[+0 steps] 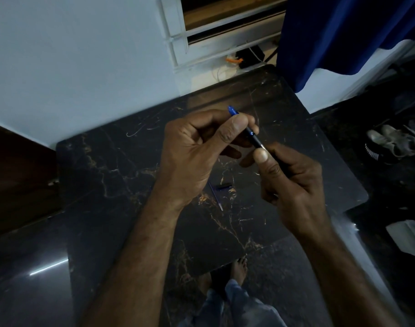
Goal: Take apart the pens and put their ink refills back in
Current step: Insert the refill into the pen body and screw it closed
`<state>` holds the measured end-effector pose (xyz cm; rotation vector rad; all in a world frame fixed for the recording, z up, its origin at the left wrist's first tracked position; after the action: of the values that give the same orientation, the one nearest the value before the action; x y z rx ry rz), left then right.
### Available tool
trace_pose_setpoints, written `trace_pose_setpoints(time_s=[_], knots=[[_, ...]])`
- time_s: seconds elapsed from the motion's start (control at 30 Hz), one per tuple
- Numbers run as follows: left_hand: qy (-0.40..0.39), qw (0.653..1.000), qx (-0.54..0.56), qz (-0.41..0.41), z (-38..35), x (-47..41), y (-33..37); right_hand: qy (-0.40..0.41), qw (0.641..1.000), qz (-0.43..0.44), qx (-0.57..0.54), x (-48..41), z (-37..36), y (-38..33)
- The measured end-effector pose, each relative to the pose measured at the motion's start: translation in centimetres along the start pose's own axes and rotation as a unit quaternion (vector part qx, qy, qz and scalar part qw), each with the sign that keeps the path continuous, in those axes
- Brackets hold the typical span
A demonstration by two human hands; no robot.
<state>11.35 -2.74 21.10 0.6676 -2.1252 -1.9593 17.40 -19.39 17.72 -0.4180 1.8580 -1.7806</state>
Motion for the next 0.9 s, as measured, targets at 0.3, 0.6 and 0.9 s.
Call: trace_pose_setpoints(time_s=[0.3,0.6,0.9], knots=[[0.141,0.987,0.074,-0.018,-0.1,1.4,-0.6,0.07,0.99,0.02,-0.121,-0.9,1.3,-0.8],[0.167,0.976,0.139,-0.031,-0.8,1.9,-0.5,0.13,0.982,0.033,-0.13,-1.4,0.6,-1.9],[0.174,0.975,0.122,-0.07,-0.6,2.4,-0.2,0.105,0.976,0.019,-0.191,-2.1,0.1,-2.4]])
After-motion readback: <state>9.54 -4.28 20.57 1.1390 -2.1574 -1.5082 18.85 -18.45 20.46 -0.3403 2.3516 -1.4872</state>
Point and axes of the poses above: each hand's wrist, its own x-axis away from the middle knuckle, its own z-axis out of the back of the hand, y = z × x, the point moved 3 cm from there along -x, towards the middle knuckle, and after that the axes turned 2 degrees about y, right-handed, at the moved point
